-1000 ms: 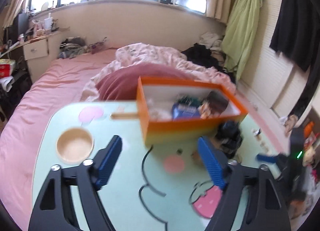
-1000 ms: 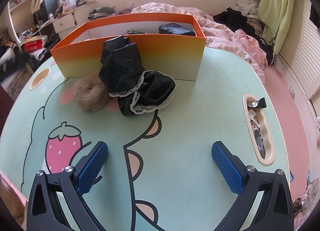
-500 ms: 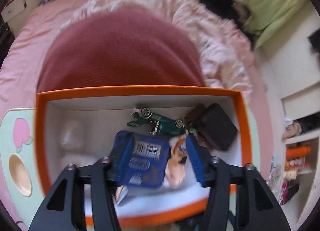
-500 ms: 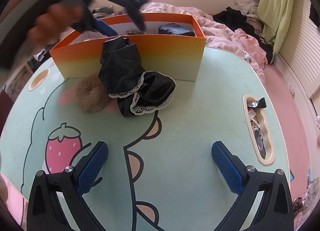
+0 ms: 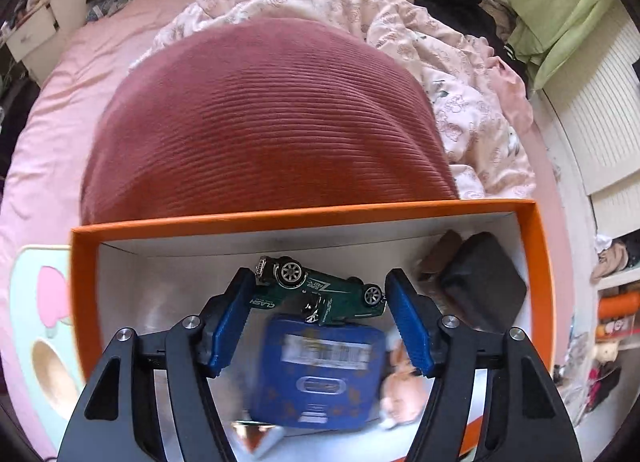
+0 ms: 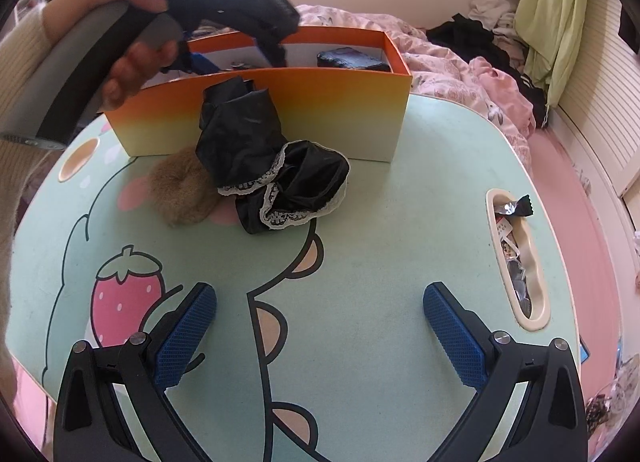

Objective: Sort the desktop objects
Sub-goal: 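Grasp the green toy car in the box with the left tool, set it on the table, then grasp the black rectangular case in the box with the right tool, place it on the table, then grasp the figurine keychain in the box with the left tool, set it beside the car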

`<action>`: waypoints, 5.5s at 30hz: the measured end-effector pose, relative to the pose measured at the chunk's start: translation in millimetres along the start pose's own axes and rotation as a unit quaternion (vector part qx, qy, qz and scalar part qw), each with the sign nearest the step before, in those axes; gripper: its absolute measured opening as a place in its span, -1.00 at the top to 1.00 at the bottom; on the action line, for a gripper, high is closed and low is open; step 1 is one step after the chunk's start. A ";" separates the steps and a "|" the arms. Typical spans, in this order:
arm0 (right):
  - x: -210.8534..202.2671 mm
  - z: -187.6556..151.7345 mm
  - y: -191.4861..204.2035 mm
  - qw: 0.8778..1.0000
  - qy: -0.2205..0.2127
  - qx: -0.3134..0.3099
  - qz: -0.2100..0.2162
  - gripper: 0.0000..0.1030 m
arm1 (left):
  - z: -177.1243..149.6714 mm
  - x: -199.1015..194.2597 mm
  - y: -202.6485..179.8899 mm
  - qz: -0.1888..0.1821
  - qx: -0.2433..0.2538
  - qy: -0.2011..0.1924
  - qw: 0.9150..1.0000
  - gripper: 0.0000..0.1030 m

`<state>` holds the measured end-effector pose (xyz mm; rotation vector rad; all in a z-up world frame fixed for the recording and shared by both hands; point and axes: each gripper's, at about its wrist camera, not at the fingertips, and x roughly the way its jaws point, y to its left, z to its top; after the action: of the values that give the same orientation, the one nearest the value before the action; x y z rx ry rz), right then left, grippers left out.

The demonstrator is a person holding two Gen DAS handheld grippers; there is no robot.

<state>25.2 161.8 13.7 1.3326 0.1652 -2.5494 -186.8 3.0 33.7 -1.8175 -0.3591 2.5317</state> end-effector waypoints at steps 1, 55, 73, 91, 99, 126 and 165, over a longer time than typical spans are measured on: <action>-0.1 0.2 0.1 1.000 0.000 0.000 0.000 -1.00 | 1.2 -0.5 2.0 0.002 0.004 -0.002 1.000 -0.31; -5.0 -0.2 2.3 1.000 -0.003 0.001 -0.012 -1.00 | -233.3 -51.3 30.9 0.014 0.128 -0.150 0.980 -0.99; -51.4 122.2 -20.0 0.997 -0.039 -0.062 0.026 0.19 | -233.9 -50.7 36.3 0.007 0.121 -0.151 0.981 -0.99; 108.0 181.9 22.2 0.960 0.152 -0.207 -0.111 0.20 | -233.1 -51.6 31.6 0.001 0.134 -0.148 0.980 -0.99; 45.0 190.3 7.1 0.989 0.055 -0.130 -0.053 0.20 | -234.5 -52.1 36.5 -0.005 0.133 -0.151 0.980 -0.99; -9.8 11.4 15.2 0.998 -0.021 -0.047 0.043 -0.60 | -234.7 -53.0 38.1 -0.004 0.134 -0.151 0.979 -0.99; -0.1 -1.0 13.8 0.998 -0.005 -0.057 0.016 -1.00 | -231.0 -53.0 29.8 0.000 0.144 -0.149 0.978 -0.99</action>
<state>29.9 148.8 13.4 1.2711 0.2795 -2.4788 50.6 8.9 7.8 -1.3441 0.0135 2.6871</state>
